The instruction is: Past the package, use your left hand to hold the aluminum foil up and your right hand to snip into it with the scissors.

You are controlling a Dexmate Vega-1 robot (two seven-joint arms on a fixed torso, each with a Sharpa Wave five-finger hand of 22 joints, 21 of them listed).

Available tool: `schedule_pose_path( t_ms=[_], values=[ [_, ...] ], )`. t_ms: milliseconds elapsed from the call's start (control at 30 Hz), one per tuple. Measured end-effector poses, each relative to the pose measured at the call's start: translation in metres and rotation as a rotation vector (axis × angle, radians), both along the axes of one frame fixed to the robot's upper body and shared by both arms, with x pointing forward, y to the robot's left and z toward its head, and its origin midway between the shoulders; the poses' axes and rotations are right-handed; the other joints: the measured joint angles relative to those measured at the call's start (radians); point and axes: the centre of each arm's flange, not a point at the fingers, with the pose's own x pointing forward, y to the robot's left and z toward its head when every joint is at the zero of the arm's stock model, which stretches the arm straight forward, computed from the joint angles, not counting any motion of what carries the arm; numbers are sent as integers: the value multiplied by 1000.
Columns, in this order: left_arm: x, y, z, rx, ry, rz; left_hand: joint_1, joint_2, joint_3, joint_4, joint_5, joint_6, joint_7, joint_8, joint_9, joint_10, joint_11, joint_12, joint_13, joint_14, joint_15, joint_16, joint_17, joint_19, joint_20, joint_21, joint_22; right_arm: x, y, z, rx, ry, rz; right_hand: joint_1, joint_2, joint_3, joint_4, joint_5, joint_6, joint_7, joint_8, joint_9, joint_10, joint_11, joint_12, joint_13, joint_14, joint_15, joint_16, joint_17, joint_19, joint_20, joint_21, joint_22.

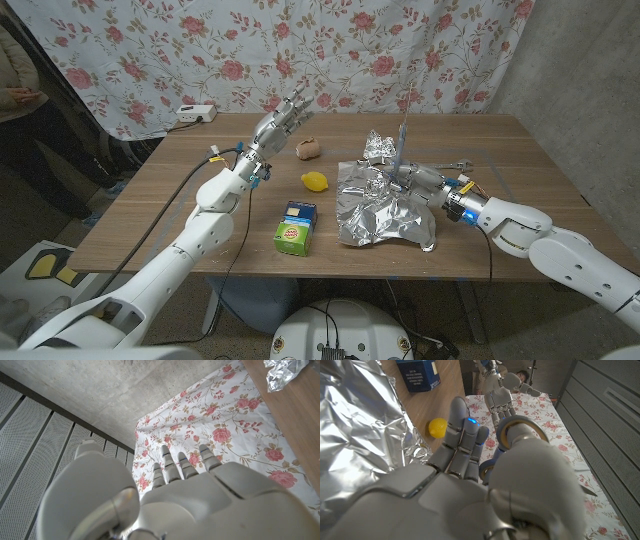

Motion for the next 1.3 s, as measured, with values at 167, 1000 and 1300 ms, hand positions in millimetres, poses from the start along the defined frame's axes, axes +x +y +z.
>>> schedule_pose_path(
  t_ms=[167, 1000, 1300],
  values=[
    [-3, 6, -2, 1, -2, 16, 4, 4, 0, 0, 0, 11, 0, 0, 0, 0, 0, 0, 0, 0, 0, 0, -4, 0, -8, 0, 0, -3, 1, -1, -1, 4, 2, -10, 2, 5, 5, -8, -5, 1, -19, -24, 0, 0, -18, -19, -11, 0, -10, -3, 0, 0, 0, -13],
    [-18, 48, -10, -19, -16, 115, 3, 13, 4, -4, 8, 16, 5, 0, 0, -5, -5, 7, -9, 0, 0, 8, -23, 0, -7, 0, 0, -23, 14, -11, -17, 77, 84, -68, 18, 33, 5, -62, -7, 7, -81, -83, 10, 5, -49, -66, -16, 5, -62, -5, -13, 6, 6, -53],
    [-21, 62, -13, -28, -20, 158, -1, 17, 4, -4, 8, 16, 5, 0, 0, -5, -5, 7, -14, 0, 0, 8, -32, 0, -7, 0, 0, -29, 19, -16, -20, 105, 118, -94, 22, 34, 4, -85, -10, 11, -111, -82, 11, 5, -61, -92, -16, 5, -86, -9, -16, 9, 6, -73]
  ],
)
